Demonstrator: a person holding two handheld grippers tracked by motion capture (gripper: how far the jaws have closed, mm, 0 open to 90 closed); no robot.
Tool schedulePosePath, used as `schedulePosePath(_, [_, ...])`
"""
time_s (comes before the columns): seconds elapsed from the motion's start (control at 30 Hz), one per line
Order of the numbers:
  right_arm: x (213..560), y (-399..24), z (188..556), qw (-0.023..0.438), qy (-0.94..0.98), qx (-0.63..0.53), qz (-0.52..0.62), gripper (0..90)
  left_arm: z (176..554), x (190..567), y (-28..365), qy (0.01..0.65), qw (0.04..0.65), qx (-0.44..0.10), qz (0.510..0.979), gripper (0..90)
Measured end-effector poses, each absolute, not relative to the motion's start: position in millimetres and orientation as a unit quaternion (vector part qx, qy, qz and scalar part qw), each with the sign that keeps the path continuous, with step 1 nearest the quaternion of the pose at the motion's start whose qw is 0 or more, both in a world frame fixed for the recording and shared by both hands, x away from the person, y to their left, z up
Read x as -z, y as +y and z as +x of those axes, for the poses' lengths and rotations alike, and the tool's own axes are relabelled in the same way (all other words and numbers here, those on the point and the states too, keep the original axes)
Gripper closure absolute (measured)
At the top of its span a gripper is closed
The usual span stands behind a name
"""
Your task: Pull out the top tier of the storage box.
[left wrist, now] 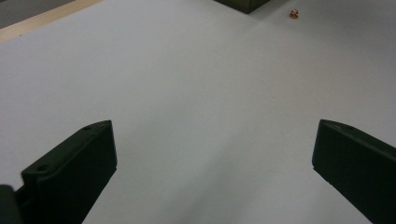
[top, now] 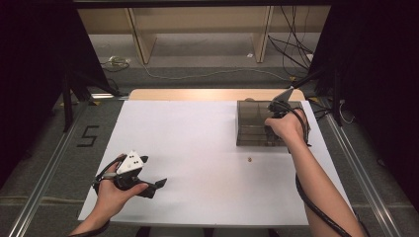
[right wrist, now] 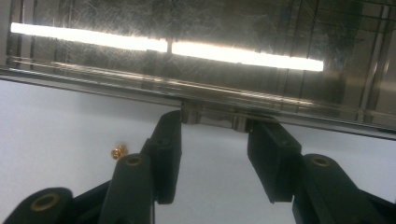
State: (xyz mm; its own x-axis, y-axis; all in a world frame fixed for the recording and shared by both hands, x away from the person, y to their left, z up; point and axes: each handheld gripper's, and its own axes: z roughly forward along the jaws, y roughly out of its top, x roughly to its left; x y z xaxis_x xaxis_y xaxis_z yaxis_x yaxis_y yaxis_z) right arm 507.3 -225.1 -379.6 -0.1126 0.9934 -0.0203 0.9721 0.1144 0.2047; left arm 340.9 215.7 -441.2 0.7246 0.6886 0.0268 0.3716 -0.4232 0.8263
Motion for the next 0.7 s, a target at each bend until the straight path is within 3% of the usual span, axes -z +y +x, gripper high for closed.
schedulePosePath(0.7, [379.1,-226.6,507.8,0.072,0.744,-0.070,0.661,56.9,340.4,441.5,215.4,0.322,0.432,-0.183,0.822,0.0])
